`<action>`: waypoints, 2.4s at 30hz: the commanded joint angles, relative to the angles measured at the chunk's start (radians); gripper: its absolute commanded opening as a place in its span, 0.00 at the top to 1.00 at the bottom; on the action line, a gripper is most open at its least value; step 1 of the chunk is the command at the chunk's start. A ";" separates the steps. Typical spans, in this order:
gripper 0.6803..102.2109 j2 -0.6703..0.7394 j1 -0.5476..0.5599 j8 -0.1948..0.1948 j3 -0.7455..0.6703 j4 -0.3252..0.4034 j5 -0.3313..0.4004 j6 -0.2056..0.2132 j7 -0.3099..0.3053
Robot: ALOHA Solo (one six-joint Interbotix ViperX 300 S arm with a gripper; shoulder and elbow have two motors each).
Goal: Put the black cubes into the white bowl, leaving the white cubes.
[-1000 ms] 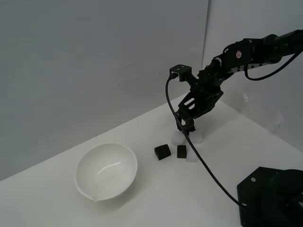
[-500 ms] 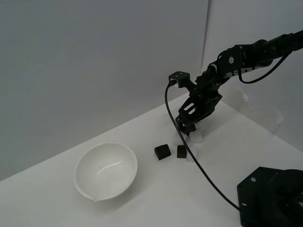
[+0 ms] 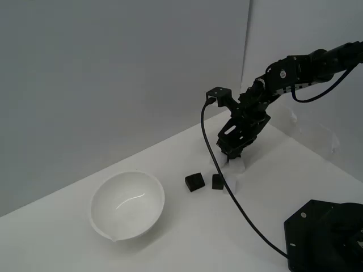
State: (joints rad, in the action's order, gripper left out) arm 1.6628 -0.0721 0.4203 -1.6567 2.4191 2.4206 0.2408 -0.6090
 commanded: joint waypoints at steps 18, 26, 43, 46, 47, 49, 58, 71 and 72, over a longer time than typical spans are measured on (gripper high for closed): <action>0.68 0.199 -0.003 0.002 -0.206 -0.034 -0.040 0.015 -0.123; 0.68 0.333 0.061 -0.008 -0.337 -0.075 -0.083 0.072 -0.179; 0.68 0.353 0.428 -0.077 -0.356 -0.196 -0.204 0.239 -0.164; 0.68 0.316 0.482 -0.081 -0.321 -0.235 -0.239 0.252 -0.149; 0.68 0.304 0.500 -0.084 -0.305 -0.245 -0.250 0.255 -0.144; 0.68 0.273 0.532 -0.091 -0.278 -0.264 -0.268 0.255 -0.135; 0.68 0.163 0.634 -0.094 -0.167 -0.302 -0.310 0.298 -0.084; 0.04 0.132 0.658 -0.091 -0.135 -0.316 -0.324 0.299 -0.069; 0.04 0.129 0.658 -0.091 -0.133 -0.316 -0.324 0.299 -0.067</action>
State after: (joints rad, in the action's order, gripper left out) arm 1.7687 0.5768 0.3206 -1.7641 2.1276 2.1322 0.5108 -0.6765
